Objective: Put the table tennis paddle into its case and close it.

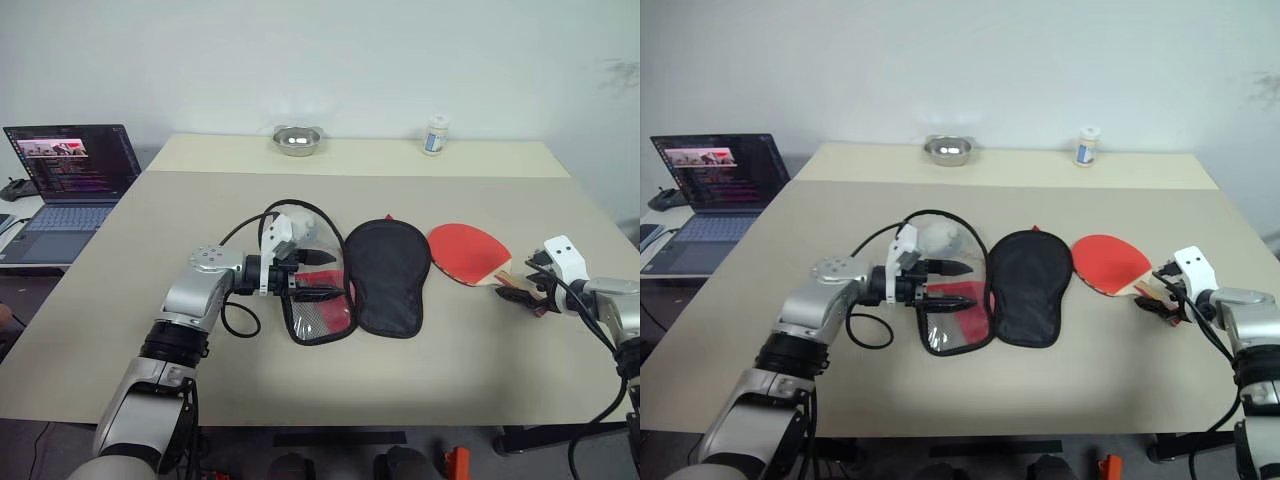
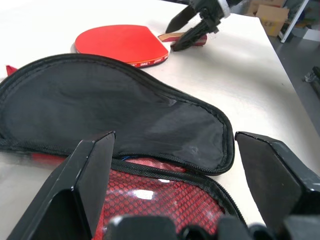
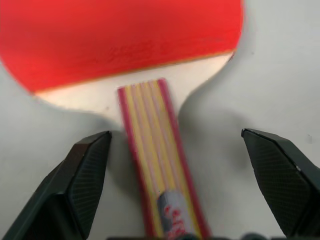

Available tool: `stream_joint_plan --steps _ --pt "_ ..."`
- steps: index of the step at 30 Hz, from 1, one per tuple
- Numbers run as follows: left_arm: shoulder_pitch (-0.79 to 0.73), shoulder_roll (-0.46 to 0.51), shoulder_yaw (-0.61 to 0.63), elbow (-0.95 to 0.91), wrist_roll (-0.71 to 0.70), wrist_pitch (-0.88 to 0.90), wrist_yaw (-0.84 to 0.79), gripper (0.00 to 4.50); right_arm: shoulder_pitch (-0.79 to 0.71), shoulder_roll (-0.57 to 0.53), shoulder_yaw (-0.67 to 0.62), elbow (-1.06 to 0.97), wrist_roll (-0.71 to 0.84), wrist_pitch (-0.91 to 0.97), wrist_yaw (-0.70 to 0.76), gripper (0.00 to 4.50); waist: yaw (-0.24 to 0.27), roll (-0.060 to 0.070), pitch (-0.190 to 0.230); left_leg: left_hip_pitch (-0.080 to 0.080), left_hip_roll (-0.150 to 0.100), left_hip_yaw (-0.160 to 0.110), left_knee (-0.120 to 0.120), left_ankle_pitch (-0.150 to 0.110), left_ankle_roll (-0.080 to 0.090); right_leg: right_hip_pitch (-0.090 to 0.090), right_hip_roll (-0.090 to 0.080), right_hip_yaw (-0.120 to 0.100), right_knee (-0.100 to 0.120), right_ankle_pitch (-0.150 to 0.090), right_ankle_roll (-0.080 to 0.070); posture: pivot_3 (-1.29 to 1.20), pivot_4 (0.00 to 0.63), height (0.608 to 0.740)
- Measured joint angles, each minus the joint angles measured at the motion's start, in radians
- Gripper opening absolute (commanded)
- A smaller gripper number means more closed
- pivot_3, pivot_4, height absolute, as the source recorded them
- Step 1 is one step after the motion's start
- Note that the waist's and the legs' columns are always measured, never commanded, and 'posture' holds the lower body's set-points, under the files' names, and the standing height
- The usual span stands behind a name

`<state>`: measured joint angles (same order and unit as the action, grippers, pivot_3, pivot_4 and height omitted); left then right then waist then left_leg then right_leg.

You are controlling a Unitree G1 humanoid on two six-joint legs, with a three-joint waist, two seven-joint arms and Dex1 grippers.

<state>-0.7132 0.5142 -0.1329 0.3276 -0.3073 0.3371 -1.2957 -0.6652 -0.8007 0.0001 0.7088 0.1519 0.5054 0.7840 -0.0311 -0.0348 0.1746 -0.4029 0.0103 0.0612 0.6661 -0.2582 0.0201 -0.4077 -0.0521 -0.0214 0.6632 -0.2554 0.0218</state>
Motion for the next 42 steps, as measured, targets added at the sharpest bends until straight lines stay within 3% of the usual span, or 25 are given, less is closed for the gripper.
stream_joint_plan --steps 1,5,10,14,24,29,33,35,39,42 --pt "0.0 0.0 0.0 0.001 0.001 -0.001 0.0 4.19 -0.016 0.007 0.002 0.028 -0.01 -0.014 0.001 4.47 -0.001 0.0 0.0 0.002 0.0 0.0 0.0 0.0 0.0 0.002 0.0 0.0 0.0 0.0 0.0 0.0 0.15 0.74" --pt "0.0 0.0 0.0 0.002 0.004 -0.01 0.001 4.19 -0.065 0.034 0.003 0.113 -0.029 -0.042 0.002 3.73 -0.003 -0.001 0.0 0.004 0.0 0.002 0.001 0.002 0.001 0.003 0.0 0.003 0.0 0.002 0.001 0.0 0.15 0.74" --pt "0.0 0.0 0.0 0.002 0.016 -0.017 0.01 4.19 -0.072 0.053 0.005 0.121 -0.036 -0.041 0.003 2.12 -0.002 -0.001 -0.001 0.004 0.0 0.002 0.005 0.003 0.002 0.005 0.0 0.004 0.0 0.007 0.003 0.0 0.15 0.74" --pt "0.001 0.001 0.0 0.002 0.016 -0.018 0.017 4.19 -0.048 0.055 0.005 0.068 -0.049 -0.024 0.004 1.11 0.0 -0.002 -0.001 0.003 0.0 0.002 0.007 0.003 0.003 0.005 0.0 0.004 0.0 0.008 0.004 0.0 0.15 0.74" --pt "0.003 0.0 0.0 0.002 0.017 -0.018 0.02 4.19 0.062 0.065 -0.108 -0.227 0.009 0.231 -0.109 1.07 0.006 0.002 0.001 -0.002 0.0 0.002 0.004 0.003 0.003 -0.001 -0.001 0.004 0.0 0.008 0.003 0.0 0.15 0.74" --pt "0.01 -0.001 0.001 0.001 0.017 -0.017 0.022 4.19 0.113 0.121 -0.264 -0.581 0.087 0.479 -0.25 1.07 0.003 0.003 0.001 -0.014 0.0 0.002 0.004 0.003 0.002 -0.014 -0.001 0.004 0.003 0.008 0.003 0.0 0.15 0.74" --pt "0.014 -0.003 0.001 0.001 0.018 -0.018 0.027 4.19 0.115 0.282 -0.385 -0.906 0.132 0.722 -0.414 1.07 0.004 0.004 0.001 -0.014 0.001 0.001 0.004 0.003 0.002 -0.014 0.0 0.002 0.002 0.008 0.003 0.0 0.15 0.74" --pt "0.015 -0.004 0.001 0.001 0.018 -0.018 0.029 4.19 0.103 0.422 -0.422 -1.051 0.144 0.853 -0.492 1.07 0.003 0.004 0.001 -0.014 0.0 0.001 0.004 0.003 0.003 -0.014 -0.001 0.003 0.003 0.008 0.003 0.0 0.15 0.74" --pt "0.015 -0.007 0.001 0.001 0.018 -0.02 0.03 4.19 0.083 0.723 -0.403 -1.226 0.139 1.018 -0.622 1.07 0.002 0.004 0.001 -0.014 0.0 0.0 0.004 0.003 0.003 -0.014 0.0 0.002 0.004 0.008 0.003 0.0 0.15 0.74" --pt "0.014 -0.008 0.001 0.003 0.018 -0.021 0.03 4.19 0.069 0.894 -0.36 -1.256 0.117 1.041 -0.709 1.07 0.002 0.004 0.001 -0.015 0.0 0.001 0.004 0.003 0.003 -0.014 -0.001 0.002 0.003 0.008 0.003 0.0 0.15 0.74"
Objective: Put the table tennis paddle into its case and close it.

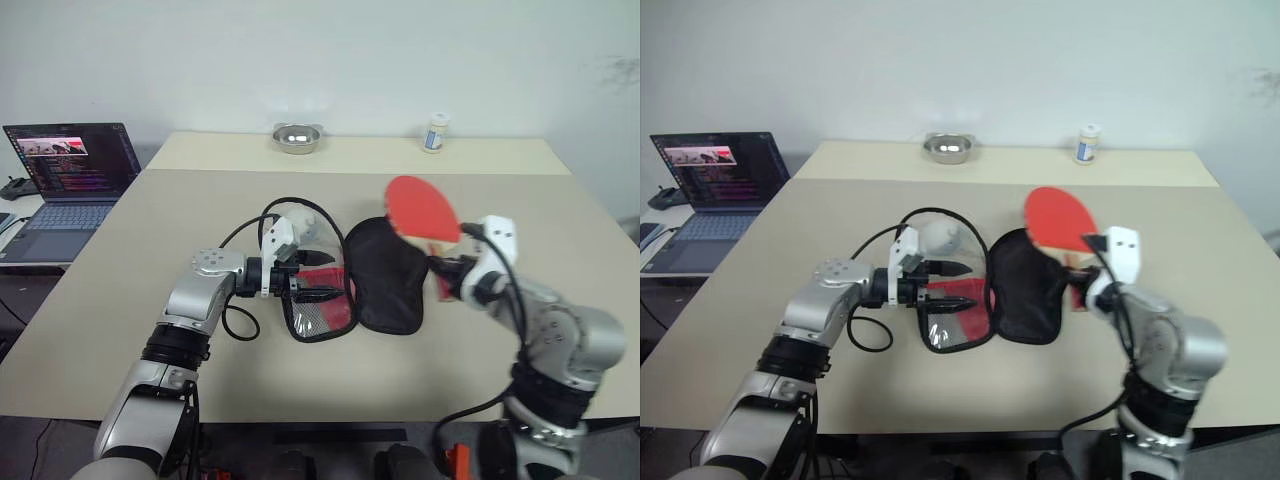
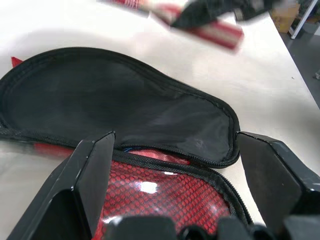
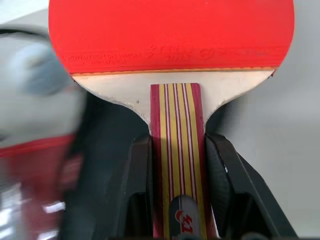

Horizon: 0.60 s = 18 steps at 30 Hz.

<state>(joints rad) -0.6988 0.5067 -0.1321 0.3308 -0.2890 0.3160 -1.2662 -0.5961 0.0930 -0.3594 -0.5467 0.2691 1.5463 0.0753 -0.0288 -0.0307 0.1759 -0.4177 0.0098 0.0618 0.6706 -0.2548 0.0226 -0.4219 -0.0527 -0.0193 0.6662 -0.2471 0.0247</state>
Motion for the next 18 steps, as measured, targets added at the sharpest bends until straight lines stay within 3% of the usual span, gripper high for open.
stream_joint_plan --steps 7,18 --pt "0.0 0.025 0.013 -0.002 -0.008 0.004 -0.021 4.19 0.04 0.046 0.076 0.009 -0.024 -0.06 -0.098 1.07 0.007 0.0 0.0 -0.002 -0.001 -0.001 0.0 0.0 0.0 0.0 0.0 -0.001 -0.002 0.0 0.0 0.0 0.15 0.74" --pt "0.011 0.099 0.058 -0.063 -0.024 0.027 -0.01 4.19 0.108 0.057 0.134 0.083 -0.021 -0.134 -0.138 1.07 -0.004 0.0 0.0 -0.001 0.0 -0.001 0.0 0.0 0.0 0.0 0.001 -0.001 -0.001 0.0 0.0 0.0 0.15 0.74"
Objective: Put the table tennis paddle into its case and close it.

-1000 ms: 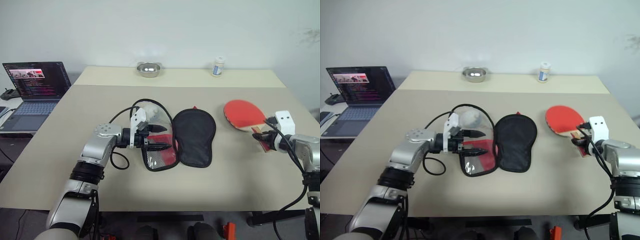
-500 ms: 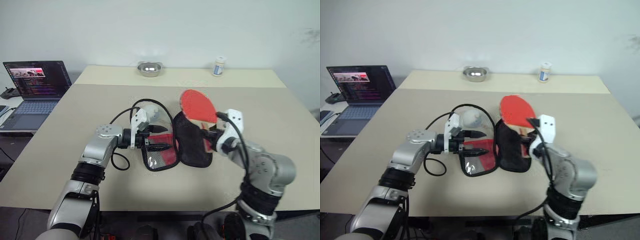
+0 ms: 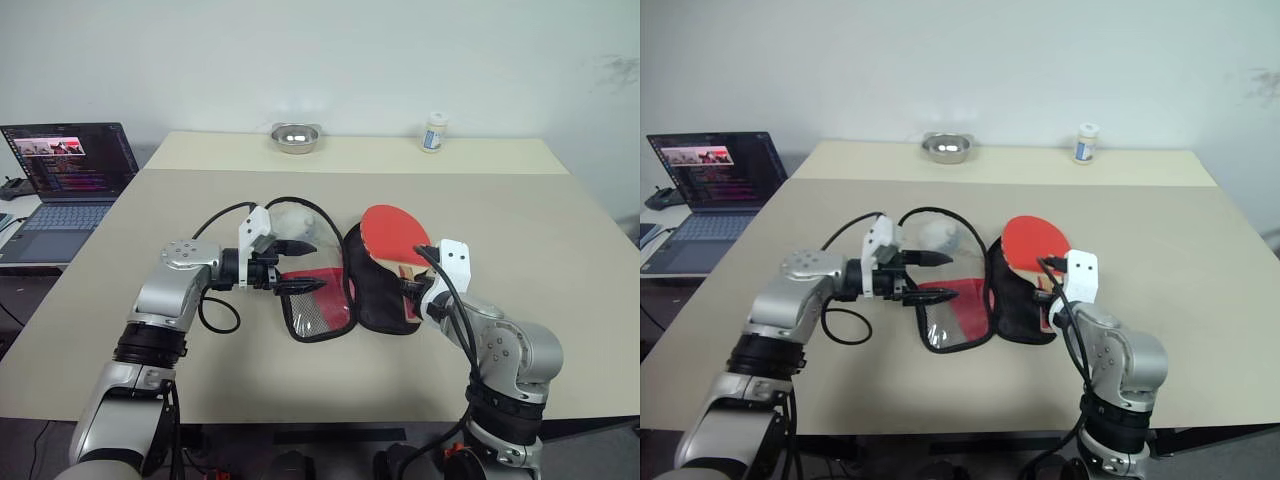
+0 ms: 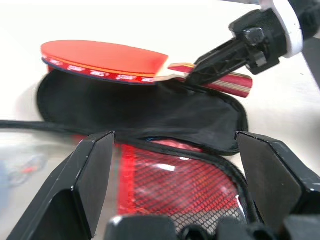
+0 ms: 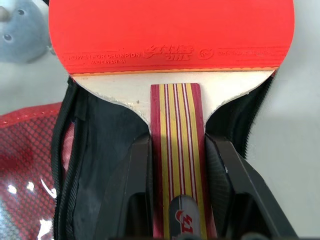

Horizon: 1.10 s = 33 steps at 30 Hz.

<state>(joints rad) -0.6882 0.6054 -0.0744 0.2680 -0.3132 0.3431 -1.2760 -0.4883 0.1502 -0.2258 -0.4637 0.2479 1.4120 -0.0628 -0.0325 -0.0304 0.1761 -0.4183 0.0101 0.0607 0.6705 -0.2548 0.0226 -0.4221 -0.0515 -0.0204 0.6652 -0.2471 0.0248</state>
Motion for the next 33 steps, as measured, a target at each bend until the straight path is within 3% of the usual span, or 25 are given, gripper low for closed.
stream_joint_plan --steps 13,23,28,33 --pt "0.009 0.0 0.0 -0.031 0.0 0.006 0.021 4.19 0.011 0.0 0.039 0.091 0.008 -0.075 -0.018 1.07 0.0 0.0 0.0 0.0 0.0 0.0 0.0 0.0 0.0 0.0 0.0 0.0 0.0 0.0 0.0 0.0 0.15 0.74" --pt "0.009 0.007 -0.001 -0.031 0.0 0.041 0.022 4.19 0.019 0.002 0.052 0.093 0.014 -0.102 -0.026 4.39 0.0 0.0 0.0 0.0 0.0 0.0 0.0 0.0 0.0 0.0 0.0 0.0 0.0 0.0 0.0 0.0 0.15 0.74" --pt "0.024 0.018 -0.001 -0.047 0.0 0.07 0.03 4.19 0.022 -0.007 0.061 0.06 0.032 -0.092 -0.008 4.45 0.0 0.0 0.0 0.0 0.0 0.0 0.0 0.0 0.0 0.0 0.0 0.0 0.0 0.0 0.0 0.0 0.15 0.74" --pt "0.117 0.094 0.034 -0.088 -0.002 0.104 0.048 4.19 0.011 -0.285 0.15 -0.152 0.195 -0.066 0.252 4.45 -0.001 0.0 0.0 0.0 0.0 0.0 -0.001 0.0 0.0 0.0 0.0 0.0 -0.002 0.0 0.0 0.0 0.15 0.74"
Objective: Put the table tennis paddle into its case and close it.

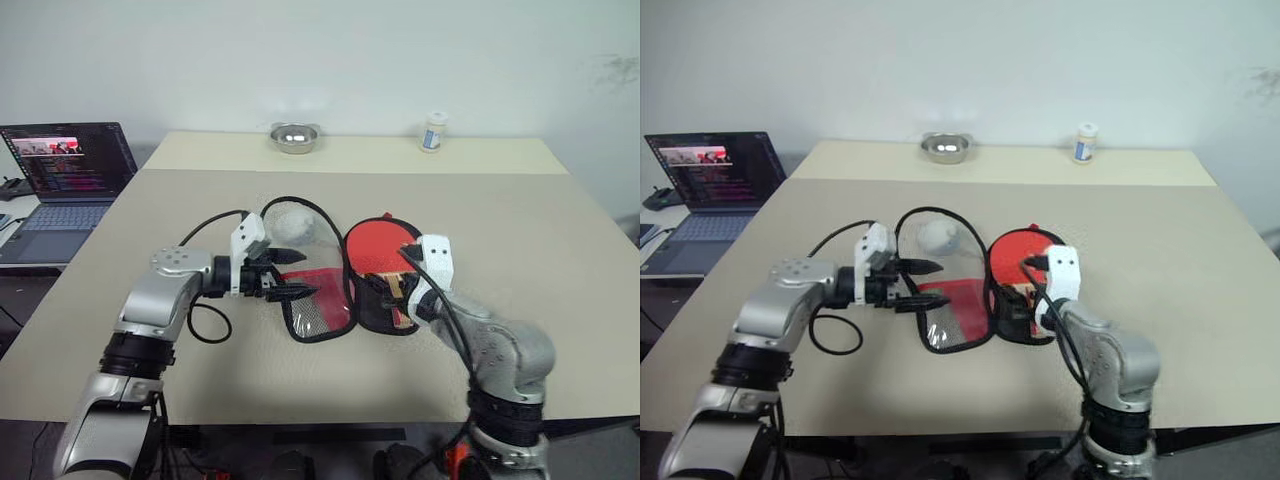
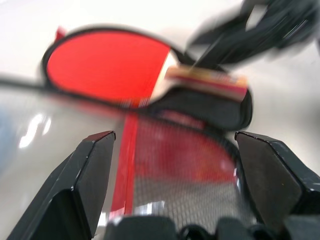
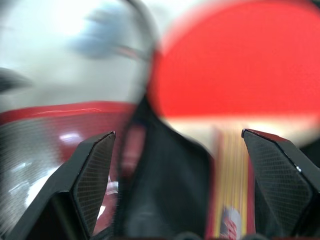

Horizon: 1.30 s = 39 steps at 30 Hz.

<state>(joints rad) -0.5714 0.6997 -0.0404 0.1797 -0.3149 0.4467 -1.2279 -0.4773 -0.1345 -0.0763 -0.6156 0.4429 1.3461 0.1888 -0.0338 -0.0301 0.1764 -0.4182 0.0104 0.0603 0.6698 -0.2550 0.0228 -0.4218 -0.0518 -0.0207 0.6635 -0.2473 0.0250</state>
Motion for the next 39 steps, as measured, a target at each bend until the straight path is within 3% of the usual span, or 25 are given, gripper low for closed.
stream_joint_plan --steps 2,7,12,17,20,24,30,39 --pt "0.05 0.032 0.034 -0.028 -0.001 0.006 0.017 4.19 0.012 -0.17 -0.005 -0.09 0.098 0.008 0.143 4.45 0.002 0.0 0.0 0.0 0.0 -0.001 0.0 0.0 0.0 0.0 -0.001 -0.001 -0.001 0.0 0.0 0.0 0.15 0.74" --pt "0.107 0.049 0.068 -0.068 -0.009 0.016 0.039 4.19 0.045 -0.41 -0.06 -0.161 0.228 -0.075 0.372 4.45 0.008 -0.001 0.0 0.0 0.0 -0.002 0.001 0.0 0.0 0.002 -0.001 -0.003 -0.001 0.0 0.0 0.0 0.15 0.74" --pt "0.133 0.063 0.07 -0.06 -0.013 0.009 0.04 4.19 0.083 -0.599 -0.15 -0.159 0.317 -0.14 0.534 4.45 0.009 -0.002 0.0 0.001 0.0 -0.002 0.001 0.0 0.0 0.002 -0.001 -0.003 -0.001 0.0 0.0 0.0 0.15 0.74" --pt "0.124 0.075 0.068 0.009 0.013 -0.022 0.041 4.19 0.103 -0.698 -0.218 -0.12 0.364 -0.183 0.597 4.45 0.01 -0.002 0.0 0.001 0.0 -0.001 0.001 0.0 0.0 0.002 -0.001 -0.002 -0.001 0.0 0.0 0.0 0.15 0.74" --pt "0.071 0.07 0.043 0.096 0.059 -0.068 0.059 3.64 0.125 -0.759 -0.256 -0.095 0.377 -0.195 0.618 4.5 0.017 -0.002 0.0 0.0 0.0 -0.001 0.001 0.0 0.0 0.002 -0.001 -0.002 -0.001 0.0 0.0 0.0 0.15 0.74" --pt "-0.027 0.021 0.009 0.214 0.106 -0.123 0.082 2.25 0.183 -0.853 -0.353 -0.08 0.413 -0.202 0.655 4.5 0.036 -0.003 0.0 0.0 0.0 -0.001 0.001 0.0 0.0 0.003 -0.001 -0.003 -0.002 0.0 0.0 0.0 0.15 0.74" --pt "-0.078 -0.041 -0.045 0.304 0.139 -0.165 0.069 0.06 0.23 -0.9 -0.433 -0.087 0.459 -0.202 0.656 4.5 0.038 -0.003 0.0 -0.001 0.0 -0.001 0.002 0.0 0.0 0.002 -0.002 -0.002 -0.001 0.0 0.0 0.0 0.15 0.74" --pt "-0.237 -0.218 -0.108 0.412 0.147 -0.201 0.026 0.02 0.377 -1.0 -0.631 -0.125 0.531 -0.158 0.683 4.5 0.048 -0.004 0.0 -0.004 0.0 -0.003 0.007 -0.001 0.001 0.003 -0.001 -0.004 -0.001 0.0 0.0 0.0 0.15 0.74"
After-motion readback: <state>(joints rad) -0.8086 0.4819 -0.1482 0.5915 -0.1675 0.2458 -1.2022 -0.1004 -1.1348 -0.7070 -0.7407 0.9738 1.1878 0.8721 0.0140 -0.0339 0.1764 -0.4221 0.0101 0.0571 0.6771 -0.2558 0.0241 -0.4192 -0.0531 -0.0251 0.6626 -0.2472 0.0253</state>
